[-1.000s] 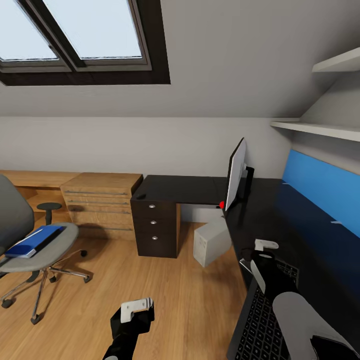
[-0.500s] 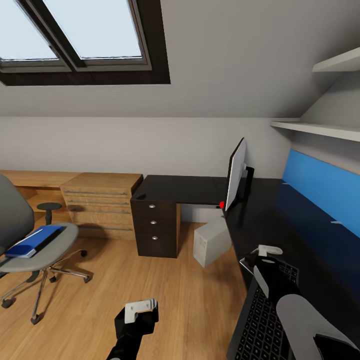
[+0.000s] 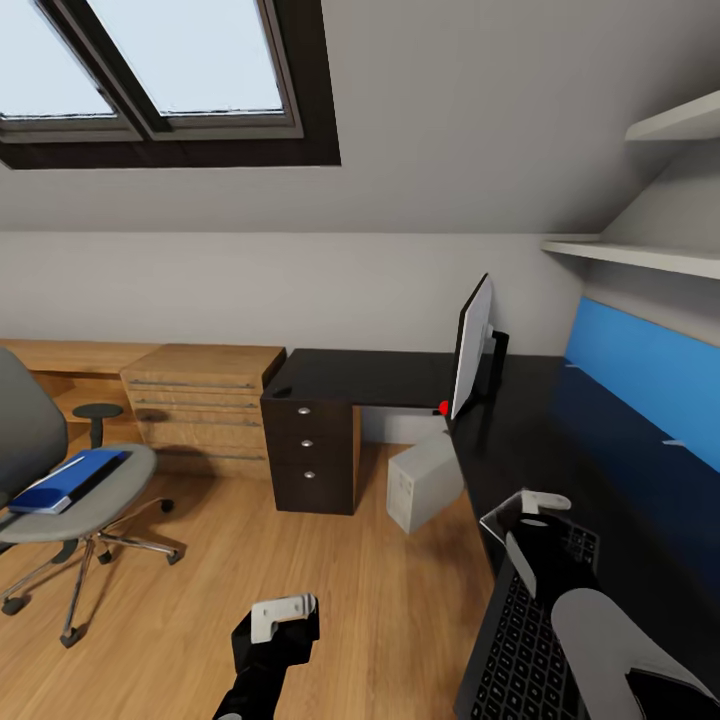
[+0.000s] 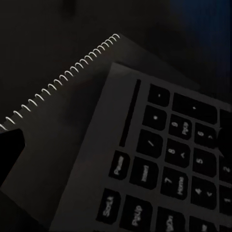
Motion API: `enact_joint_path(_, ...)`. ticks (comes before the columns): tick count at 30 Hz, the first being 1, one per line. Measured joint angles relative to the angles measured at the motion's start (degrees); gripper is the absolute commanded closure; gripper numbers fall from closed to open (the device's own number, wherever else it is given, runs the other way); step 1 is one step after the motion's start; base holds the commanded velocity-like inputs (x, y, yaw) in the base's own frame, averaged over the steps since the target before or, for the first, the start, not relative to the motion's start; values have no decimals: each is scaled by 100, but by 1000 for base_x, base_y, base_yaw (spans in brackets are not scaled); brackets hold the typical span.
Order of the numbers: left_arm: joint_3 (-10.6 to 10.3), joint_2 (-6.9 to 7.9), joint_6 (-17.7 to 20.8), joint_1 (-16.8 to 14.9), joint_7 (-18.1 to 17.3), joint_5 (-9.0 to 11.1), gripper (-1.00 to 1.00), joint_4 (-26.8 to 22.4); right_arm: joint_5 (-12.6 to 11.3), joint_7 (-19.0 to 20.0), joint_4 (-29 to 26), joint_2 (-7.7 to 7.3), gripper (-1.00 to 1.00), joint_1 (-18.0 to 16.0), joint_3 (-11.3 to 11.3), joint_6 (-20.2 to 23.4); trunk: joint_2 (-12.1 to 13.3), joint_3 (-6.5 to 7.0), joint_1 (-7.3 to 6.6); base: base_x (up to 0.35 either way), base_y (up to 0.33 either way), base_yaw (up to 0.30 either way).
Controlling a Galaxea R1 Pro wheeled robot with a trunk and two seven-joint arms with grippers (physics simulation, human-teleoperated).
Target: In the bedroom, organize the workspace by keeping the computer under the desk, ensuring the monitor is on the desk, placing the keyboard on the desk next to the monitor, placing the mouse on the desk next to the keyboard, moving the folder from the swivel chair onto the desk next to the mouse, stacking the notebook on top of the folder with the pen on top of the notebook, and positioning the swivel chair next to the desk.
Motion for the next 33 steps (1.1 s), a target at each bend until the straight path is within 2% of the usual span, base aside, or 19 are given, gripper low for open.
enact_joint_path(4,-2,-4,6,0,0,0,-100,-4,95,-74,8,9,-100,0,0,15,-161,-72,88,0,0,0)
enact_joint_path(25,2,-4,7,2,0,0,-100,-1,112,-97,9,19,-100,0,16,52,-1003,-449,549,0,0,0)
enact_joint_path(33,22,2,1,2,7,1,-100,-2,115,-138,0,19,-100,-1,12,193,-1005,-449,550,0,0,0)
